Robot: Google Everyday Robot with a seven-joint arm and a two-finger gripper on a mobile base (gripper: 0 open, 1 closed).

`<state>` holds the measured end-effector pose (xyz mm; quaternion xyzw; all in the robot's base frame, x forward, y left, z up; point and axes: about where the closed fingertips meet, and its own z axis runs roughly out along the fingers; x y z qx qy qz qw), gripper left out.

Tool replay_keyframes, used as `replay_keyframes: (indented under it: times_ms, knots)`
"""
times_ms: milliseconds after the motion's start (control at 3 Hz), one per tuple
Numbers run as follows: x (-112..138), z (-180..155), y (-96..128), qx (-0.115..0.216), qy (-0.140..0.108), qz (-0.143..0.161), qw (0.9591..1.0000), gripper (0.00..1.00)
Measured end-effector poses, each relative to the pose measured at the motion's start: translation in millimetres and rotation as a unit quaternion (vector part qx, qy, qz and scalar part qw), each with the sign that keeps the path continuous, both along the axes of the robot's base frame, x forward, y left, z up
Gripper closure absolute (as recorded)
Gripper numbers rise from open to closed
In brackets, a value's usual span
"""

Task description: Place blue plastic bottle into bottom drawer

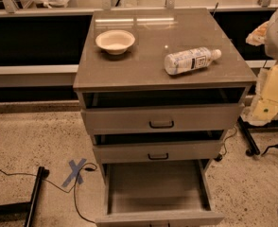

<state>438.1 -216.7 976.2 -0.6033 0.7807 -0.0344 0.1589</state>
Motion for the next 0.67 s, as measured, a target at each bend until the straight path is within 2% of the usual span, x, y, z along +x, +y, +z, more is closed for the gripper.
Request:
replay_keyframes:
  times_ms: [333,667]
  knots:
    - [0.0,0.0,0.0,0.0,0.0,0.0,1.0,0.0]
    - [41.1,-7.3,6.7,0.001,-0.017,0.034,0.9993,0.0]
